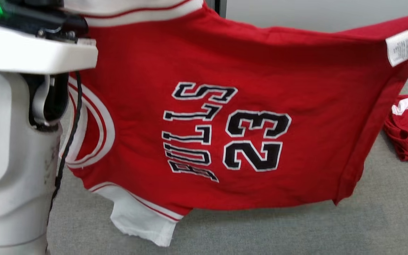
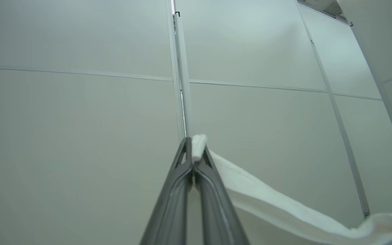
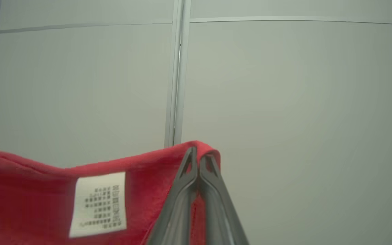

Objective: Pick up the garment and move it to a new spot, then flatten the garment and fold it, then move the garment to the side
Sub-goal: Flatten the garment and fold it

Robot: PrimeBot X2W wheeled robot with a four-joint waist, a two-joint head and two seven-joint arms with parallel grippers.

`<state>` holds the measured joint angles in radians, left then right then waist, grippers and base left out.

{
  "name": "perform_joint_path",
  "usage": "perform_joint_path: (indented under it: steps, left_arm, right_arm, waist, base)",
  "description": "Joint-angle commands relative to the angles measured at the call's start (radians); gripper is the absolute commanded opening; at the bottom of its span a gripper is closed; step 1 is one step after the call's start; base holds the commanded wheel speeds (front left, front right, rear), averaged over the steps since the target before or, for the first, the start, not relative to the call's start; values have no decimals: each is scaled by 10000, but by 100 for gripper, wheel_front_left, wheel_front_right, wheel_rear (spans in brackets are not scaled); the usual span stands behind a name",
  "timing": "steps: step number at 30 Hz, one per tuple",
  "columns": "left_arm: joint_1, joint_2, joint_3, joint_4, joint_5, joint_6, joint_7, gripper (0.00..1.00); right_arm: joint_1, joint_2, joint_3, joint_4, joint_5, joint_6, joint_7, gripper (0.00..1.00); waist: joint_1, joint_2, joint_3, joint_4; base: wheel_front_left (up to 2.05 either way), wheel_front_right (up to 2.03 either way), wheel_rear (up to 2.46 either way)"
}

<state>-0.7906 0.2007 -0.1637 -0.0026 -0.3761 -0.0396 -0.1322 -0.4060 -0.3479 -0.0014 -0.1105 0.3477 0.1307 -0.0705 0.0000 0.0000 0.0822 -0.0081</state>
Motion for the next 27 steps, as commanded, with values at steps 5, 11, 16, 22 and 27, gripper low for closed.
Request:
perform_joint_path:
  steps: [5, 11, 16, 22, 27]
  left_arm:
    - [-2136, -152, -23, 2440, 25, -328, -785, 0]
    - [-4026, -233, 313, 4473, 134, -397, -1250, 0]
    - [-5067, -407, 628, 6729, 204, -411, -1326, 0]
    - [-4447, -876, 945, 8524, 23, -467, -1312, 0]
    - [-3448, -1232, 1285, 9639, -253, -554, -1317, 0]
  right_arm:
    - [-2382, -176, 816, 1525, 469, -1, -275, 0]
    - [-4862, 49, 1824, 3415, 744, -1, -855, 0]
    - [-7129, 625, 3071, 6202, 891, -1, -1556, 0]
    - [-8015, 1038, 4487, 8855, 1239, -2, -1865, 0]
    - [-7687, 1461, 5607, 10474, 1706, -2, -1924, 0]
  waist:
    - [0, 0, 879, -25]
    - [0, 0, 1248, -265]
    - [0, 0, 1680, -281]
    - [0, 0, 2451, -13]
    - [0, 0, 2938, 71]
  base:
    - [0, 0, 0]
    - [0, 0, 0]
    - [0, 0, 0]
    - [0, 0, 0]
    - [0, 0, 0]
